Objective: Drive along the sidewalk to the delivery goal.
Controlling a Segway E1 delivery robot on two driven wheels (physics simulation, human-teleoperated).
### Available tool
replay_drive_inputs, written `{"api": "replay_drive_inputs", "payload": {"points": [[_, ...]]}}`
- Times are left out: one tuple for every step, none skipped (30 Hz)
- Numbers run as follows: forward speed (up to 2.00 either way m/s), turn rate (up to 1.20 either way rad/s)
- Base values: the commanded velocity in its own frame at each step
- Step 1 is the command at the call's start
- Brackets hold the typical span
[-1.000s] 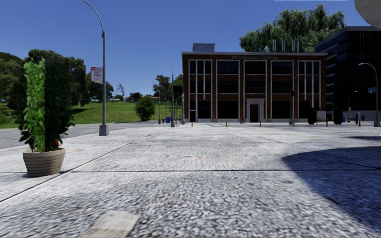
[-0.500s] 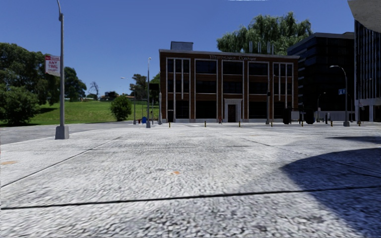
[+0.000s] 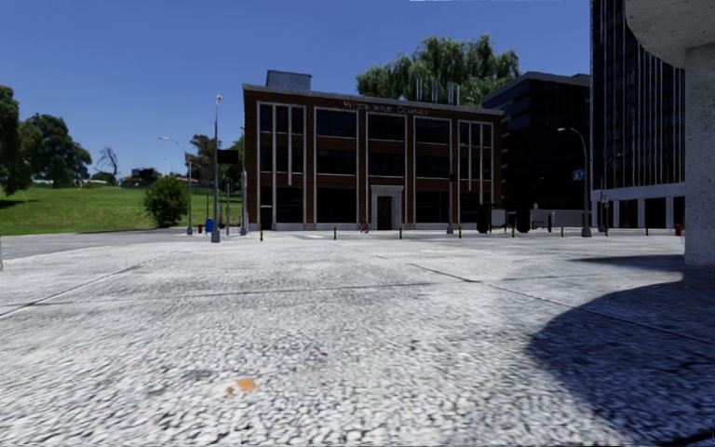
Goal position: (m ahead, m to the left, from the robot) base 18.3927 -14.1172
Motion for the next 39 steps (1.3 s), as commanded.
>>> {"api": "replay_drive_inputs", "payload": {"points": [[2.00, -0.41], [2.00, -0.41], [2.00, -0.41], [2.00, -0.41], [2.00, -0.41], [2.00, -0.41], [2.00, -0.41], [2.00, -0.41], [2.00, -0.41], [2.00, -0.41], [2.00, -0.41], [2.00, -0.41], [2.00, -0.41], [2.00, -0.41], [2.00, -0.41], [2.00, -0.41], [2.00, -0.41], [2.00, -0.41], [2.00, -0.41], [2.00, -0.41], [2.00, -0.41], [2.00, -0.36], [2.00, -0.11], [2.00, 0.00], [2.00, 0.00], [2.00, 0.00], [2.00, 0.00], [2.00, 0.00], [2.00, 0.00], [2.00, 0.00], [2.00, 0.00], [2.00, 0.00], [2.00, 0.00], [2.00, 0.00], [2.00, 0.00], [2.00, 0.00], [2.00, 0.00], [2.00, 0.00], [2.00, -0.03]]}}
